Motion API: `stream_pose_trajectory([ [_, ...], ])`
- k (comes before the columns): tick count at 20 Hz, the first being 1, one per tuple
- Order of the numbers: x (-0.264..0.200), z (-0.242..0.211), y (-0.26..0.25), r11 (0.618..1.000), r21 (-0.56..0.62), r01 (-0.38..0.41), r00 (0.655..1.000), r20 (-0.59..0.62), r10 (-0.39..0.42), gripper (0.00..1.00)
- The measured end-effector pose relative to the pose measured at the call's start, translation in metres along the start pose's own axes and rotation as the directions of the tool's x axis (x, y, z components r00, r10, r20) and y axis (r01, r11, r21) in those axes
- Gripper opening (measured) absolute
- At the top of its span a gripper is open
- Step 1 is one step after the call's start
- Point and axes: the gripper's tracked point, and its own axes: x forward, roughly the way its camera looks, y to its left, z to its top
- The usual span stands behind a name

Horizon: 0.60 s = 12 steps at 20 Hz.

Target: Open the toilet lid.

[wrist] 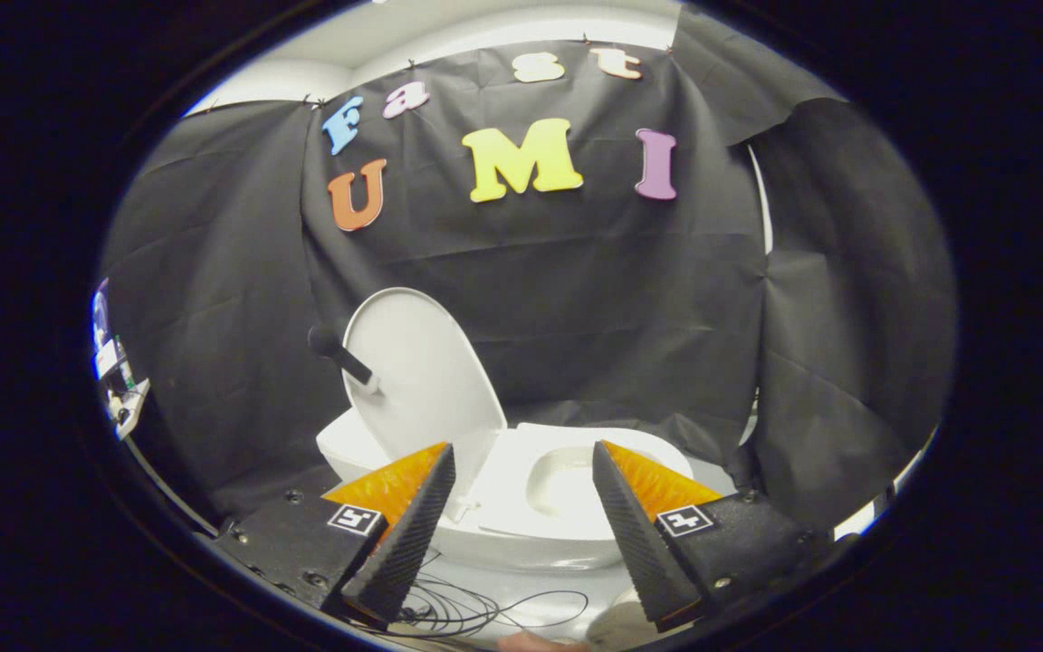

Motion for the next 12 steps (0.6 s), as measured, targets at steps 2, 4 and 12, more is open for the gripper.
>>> stream_pose_trajectory([
  [2,-0.027,-0.005,-0.013,1.0,0.022,0.012,0.999,0.039,-0.013,0.95],
  [4,-0.05,-0.008,-0.022,0.999,0.034,0.017,0.997,0.075,-0.02,0.95],
  [12,-0.105,-0.01,-0.055,0.997,0.045,0.055,0.985,0.158,-0.062,0.96],
])
